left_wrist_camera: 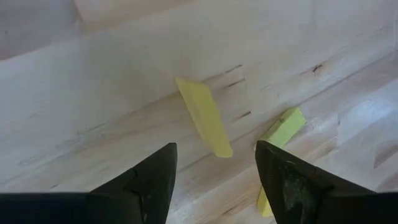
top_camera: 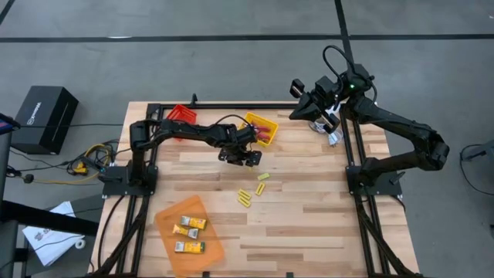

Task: Pick & Place School Supplies
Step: Put the yellow eraser into the red bin

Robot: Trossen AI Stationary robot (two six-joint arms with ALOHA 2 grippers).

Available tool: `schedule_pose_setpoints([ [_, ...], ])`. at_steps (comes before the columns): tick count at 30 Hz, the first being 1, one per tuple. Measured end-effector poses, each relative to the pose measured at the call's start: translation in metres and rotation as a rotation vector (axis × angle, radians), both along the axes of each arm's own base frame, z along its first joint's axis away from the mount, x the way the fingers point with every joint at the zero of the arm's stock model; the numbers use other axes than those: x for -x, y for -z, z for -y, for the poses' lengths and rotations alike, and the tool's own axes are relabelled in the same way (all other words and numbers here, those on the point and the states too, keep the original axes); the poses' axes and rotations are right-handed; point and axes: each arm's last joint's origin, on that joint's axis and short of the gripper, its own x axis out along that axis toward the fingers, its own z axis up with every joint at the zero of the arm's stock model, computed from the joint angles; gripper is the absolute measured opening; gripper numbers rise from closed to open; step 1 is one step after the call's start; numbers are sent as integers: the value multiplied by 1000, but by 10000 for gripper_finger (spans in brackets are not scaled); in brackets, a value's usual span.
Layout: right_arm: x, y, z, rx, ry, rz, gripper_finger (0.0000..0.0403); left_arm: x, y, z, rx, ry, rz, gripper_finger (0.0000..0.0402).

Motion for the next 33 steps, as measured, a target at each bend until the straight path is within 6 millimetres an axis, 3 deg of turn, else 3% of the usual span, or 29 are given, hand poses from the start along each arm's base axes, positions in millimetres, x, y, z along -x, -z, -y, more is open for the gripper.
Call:
schedule_pose_setpoints([
  [15,0,0,0,1,-23,-10,0,-8,14,-2,18,-39,18,213],
  [33,0,0,0,1,-23,-10,0,-14,29,-5,30,-12,33,172],
])
